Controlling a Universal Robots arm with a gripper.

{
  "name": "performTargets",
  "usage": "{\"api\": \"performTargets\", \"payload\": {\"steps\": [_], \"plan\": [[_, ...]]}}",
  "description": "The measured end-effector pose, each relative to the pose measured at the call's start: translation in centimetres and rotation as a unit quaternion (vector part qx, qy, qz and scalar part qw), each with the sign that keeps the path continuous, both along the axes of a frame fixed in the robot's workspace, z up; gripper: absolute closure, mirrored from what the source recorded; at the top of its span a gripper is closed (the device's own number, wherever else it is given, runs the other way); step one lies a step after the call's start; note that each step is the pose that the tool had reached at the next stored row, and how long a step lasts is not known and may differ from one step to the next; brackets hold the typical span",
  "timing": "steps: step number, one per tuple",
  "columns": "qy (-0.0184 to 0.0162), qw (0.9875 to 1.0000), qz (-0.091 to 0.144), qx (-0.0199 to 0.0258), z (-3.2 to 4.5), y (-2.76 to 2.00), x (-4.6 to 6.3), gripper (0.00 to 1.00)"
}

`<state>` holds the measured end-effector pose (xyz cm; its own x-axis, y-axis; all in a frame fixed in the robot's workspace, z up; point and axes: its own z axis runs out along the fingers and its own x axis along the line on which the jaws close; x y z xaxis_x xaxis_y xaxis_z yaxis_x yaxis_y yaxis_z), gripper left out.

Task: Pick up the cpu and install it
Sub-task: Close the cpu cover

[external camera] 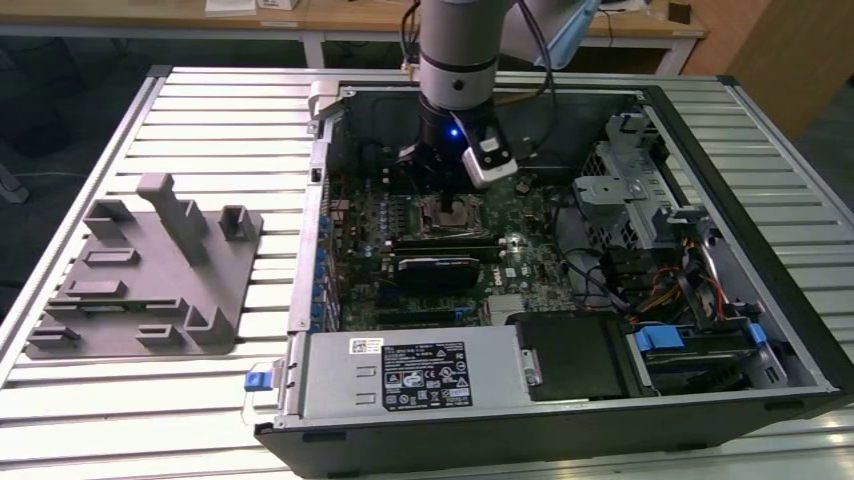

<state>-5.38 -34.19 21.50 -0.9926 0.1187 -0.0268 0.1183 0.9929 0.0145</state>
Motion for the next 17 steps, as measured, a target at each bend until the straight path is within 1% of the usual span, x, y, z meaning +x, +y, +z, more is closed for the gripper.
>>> {"api": "performTargets", "payload": {"steps": [2, 7, 13, 17], "plan": [[-0.0001, 1.0000, 0.000, 0.0001, -0.09, 0.00, -0.3, 0.89], [0.0000, 1.0000, 0.000, 0.0001, -0.53, -0.02, -0.4, 0.89], [0.0000, 1.0000, 0.000, 0.0001, -0.74, -0.03, -1.1, 0.89], [0.0000, 1.0000, 0.000, 0.0001, -0.98, -0.05, -1.3, 0.89]]}}
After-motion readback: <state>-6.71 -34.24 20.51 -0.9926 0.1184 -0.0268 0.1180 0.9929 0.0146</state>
